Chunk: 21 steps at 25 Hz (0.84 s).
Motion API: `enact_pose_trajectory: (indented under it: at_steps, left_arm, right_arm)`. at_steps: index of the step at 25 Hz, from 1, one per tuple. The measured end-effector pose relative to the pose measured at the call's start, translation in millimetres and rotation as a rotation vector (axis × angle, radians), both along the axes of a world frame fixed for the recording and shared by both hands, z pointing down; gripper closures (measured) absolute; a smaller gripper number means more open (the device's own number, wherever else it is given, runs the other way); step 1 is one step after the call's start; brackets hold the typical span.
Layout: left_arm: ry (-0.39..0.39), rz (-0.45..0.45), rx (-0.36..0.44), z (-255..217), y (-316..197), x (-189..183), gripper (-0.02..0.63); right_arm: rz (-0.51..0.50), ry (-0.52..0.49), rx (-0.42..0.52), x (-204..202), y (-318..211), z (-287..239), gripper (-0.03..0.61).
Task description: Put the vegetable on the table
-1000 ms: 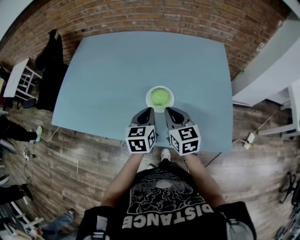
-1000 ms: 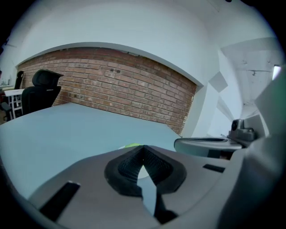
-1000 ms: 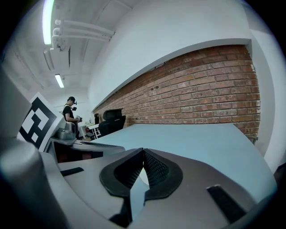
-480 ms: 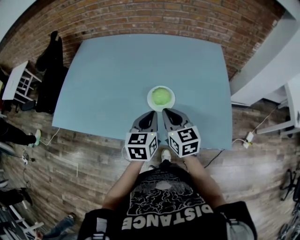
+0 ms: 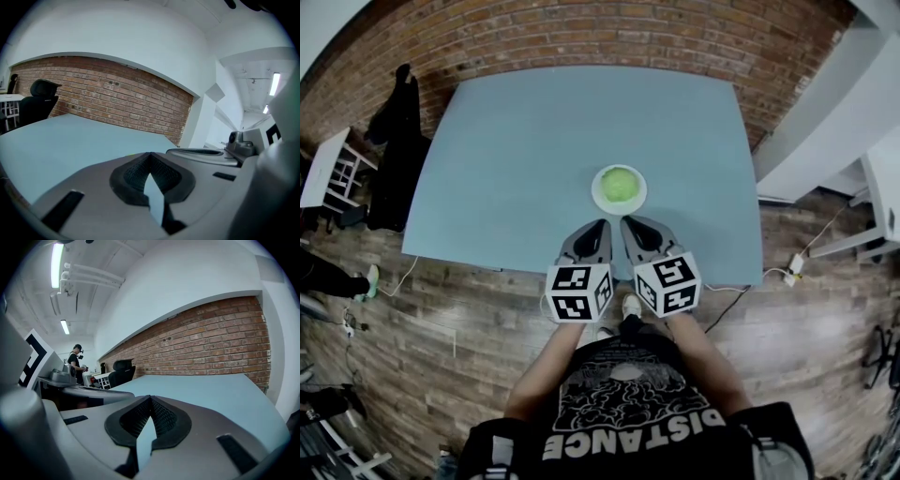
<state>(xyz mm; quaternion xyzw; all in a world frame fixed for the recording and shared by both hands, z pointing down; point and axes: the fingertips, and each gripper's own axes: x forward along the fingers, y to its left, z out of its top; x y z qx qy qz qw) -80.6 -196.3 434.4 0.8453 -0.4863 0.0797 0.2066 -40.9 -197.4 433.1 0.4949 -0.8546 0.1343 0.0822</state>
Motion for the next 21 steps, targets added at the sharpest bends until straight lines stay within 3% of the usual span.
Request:
enact_pose_trajectory:
  at_steps: [21]
  left_arm:
    - [0.002,0.032,-0.008,3,19,4,0.614]
  right_arm:
    - [0.028,0.01,-0.01,3,23,1,0.569]
